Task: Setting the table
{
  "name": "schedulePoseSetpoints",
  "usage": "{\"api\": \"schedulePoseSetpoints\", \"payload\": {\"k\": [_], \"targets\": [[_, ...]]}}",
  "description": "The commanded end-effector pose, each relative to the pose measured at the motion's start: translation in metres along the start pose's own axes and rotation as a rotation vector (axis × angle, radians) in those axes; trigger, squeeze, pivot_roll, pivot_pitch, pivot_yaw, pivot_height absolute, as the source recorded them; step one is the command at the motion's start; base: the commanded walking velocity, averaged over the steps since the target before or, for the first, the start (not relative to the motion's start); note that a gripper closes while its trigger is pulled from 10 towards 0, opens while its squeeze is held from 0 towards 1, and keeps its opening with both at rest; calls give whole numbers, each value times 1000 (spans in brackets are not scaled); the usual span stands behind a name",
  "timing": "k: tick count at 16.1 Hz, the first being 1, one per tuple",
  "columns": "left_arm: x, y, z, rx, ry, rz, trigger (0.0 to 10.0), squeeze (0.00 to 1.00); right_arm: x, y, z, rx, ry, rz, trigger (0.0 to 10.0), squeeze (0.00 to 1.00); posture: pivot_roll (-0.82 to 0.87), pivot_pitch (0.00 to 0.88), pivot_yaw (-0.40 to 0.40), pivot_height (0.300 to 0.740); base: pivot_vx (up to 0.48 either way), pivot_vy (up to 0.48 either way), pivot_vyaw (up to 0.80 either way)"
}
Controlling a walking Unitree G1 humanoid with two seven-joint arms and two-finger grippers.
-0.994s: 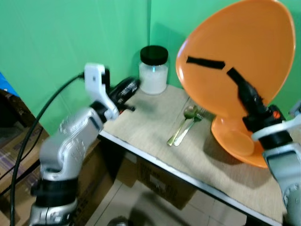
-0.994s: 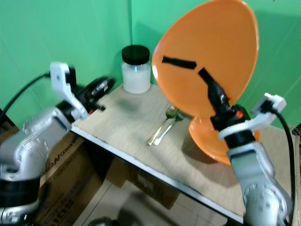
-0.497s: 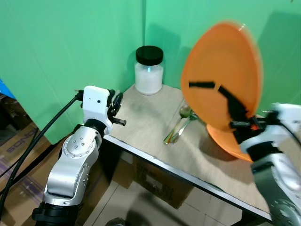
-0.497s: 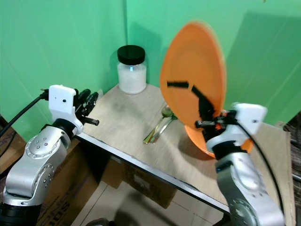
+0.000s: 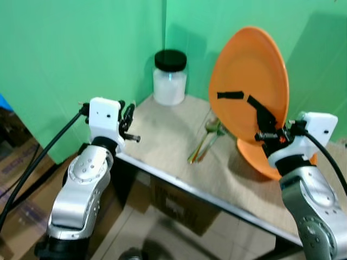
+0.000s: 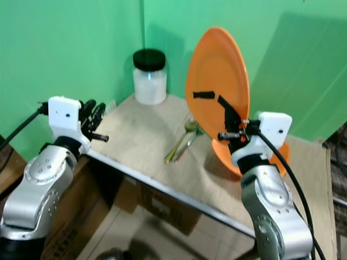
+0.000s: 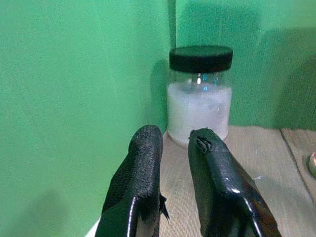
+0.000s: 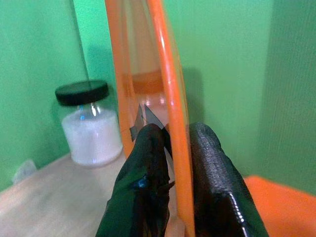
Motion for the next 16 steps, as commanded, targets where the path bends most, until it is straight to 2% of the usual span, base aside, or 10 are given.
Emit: {"api": "schedulePoseSetpoints", "payload": {"k": [1, 5, 8, 13, 16], "targets": [[-3, 2, 1, 8, -3, 8, 10000, 0, 1, 12, -2, -12, 10, 55, 10000, 0, 35, 0, -46, 740, -266, 0, 0], [-2, 3, 1, 17, -11, 9, 10000, 0, 3, 12, -3, -15, 9, 64, 10000, 0, 41, 0, -42, 740, -255, 0, 0], [-1, 2, 0, 8, -10, 3, 10000, 0, 2, 9, 0, -16, -6, 57, 10000, 0, 34, 0, -36, 740, 0, 0, 0], [1, -1, 3, 1, -23, -9, 10000, 0, 0, 8, 2, -25, -14, 52, 10000, 0, 27, 0, -36, 740, 0, 0, -743], [2, -3, 4, -43, -12, -13, 10000, 0, -1, 8, 9, -84, -38, 44, 10000, 0, 29, 0, -42, 740, 0, 0, -800]]}}
Point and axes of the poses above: a point about 5 cm out from each wrist's last joint towards the gripper, its own x axis pointing out of the wrist towards the gripper, its own y axis along the axis of the wrist's last joint, z = x × y, the point moved 6 cm from there along x, pointing out of the wrist towards the gripper, and after that the axes turned 8 degrees about -x, right-handed, at the moved point
